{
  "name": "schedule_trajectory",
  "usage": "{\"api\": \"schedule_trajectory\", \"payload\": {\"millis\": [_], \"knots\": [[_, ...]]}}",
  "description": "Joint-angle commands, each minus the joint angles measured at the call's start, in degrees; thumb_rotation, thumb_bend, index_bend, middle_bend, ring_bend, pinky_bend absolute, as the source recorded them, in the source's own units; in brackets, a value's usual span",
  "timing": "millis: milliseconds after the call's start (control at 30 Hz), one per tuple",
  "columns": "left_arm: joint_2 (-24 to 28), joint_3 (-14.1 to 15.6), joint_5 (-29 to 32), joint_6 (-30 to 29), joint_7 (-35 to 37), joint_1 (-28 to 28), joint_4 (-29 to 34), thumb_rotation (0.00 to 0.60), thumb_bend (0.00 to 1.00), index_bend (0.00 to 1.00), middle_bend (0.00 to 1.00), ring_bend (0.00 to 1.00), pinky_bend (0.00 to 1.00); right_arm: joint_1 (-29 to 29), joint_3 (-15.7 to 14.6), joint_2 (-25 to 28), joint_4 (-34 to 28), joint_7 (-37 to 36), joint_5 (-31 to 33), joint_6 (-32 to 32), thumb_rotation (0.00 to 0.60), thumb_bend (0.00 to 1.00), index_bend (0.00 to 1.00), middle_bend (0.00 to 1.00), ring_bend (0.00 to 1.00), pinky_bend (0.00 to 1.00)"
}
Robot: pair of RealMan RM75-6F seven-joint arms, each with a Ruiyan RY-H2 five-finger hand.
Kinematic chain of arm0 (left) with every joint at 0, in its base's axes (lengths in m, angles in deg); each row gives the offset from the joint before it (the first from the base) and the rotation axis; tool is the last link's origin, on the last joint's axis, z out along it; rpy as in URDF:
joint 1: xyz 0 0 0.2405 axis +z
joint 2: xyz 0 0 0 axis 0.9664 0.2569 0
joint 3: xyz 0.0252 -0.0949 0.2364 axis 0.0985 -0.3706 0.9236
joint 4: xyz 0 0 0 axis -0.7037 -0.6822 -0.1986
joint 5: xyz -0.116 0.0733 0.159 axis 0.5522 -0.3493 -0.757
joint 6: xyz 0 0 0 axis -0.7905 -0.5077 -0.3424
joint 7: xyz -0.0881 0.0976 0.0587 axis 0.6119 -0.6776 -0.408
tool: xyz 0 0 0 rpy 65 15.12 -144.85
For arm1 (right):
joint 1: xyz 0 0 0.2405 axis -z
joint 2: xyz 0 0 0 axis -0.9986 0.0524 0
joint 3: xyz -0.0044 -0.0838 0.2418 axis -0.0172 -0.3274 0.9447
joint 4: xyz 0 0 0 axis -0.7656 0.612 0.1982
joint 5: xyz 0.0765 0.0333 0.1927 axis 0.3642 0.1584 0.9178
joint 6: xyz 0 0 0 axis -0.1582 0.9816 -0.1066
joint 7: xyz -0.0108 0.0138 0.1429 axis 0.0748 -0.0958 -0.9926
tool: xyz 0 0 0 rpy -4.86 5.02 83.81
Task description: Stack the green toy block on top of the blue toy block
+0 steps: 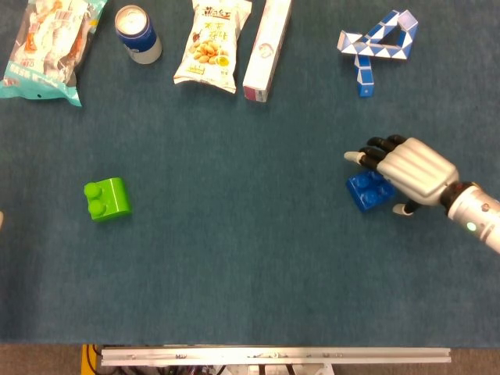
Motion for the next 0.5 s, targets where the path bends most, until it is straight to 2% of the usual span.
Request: {"api": "schedule_trajectory", "payload": {"millis": [33, 267, 433, 500], "knots": [[0.0, 0.0, -0.1, 0.1, 0.1, -0.1, -0.1, 0.600, 0.22, 0.35, 0.34, 0.31, 0.26, -0.9, 0.0, -1.1, 1.0, 0.6, 0.9, -1.1, 0.600, 0.00, 0.12, 0.22, 0.14, 0.24], [0.0, -0.1, -0.2, 0.0, 0.4, -0.1, -0.3, 0.600, 0.22, 0.35, 0.34, 0.31, 0.26, -1.9, 0.0, -3.1, 2.3, 0.9, 2.0, -1.3, 0.600, 0.02, 0.15, 0.25, 0.14, 0.24], [0.0, -0.1, -0.1, 0.0, 0.5, 0.0, -0.5, 0.600, 0.22, 0.35, 0.34, 0.31, 0.26, -2.2, -0.3, -4.3, 3.6, 0.8, 2.4, -0.9, 0.600, 0.08, 0.29, 0.31, 0.20, 0.27], [0.0, -0.1, -0.1, 0.0, 0.5, 0.0, -0.5, 0.600, 0.22, 0.35, 0.34, 0.31, 0.26, -2.3, -0.4, -4.5, 3.9, 0.6, 2.4, -0.7, 0.600, 0.09, 0.31, 0.33, 0.23, 0.30]]}}
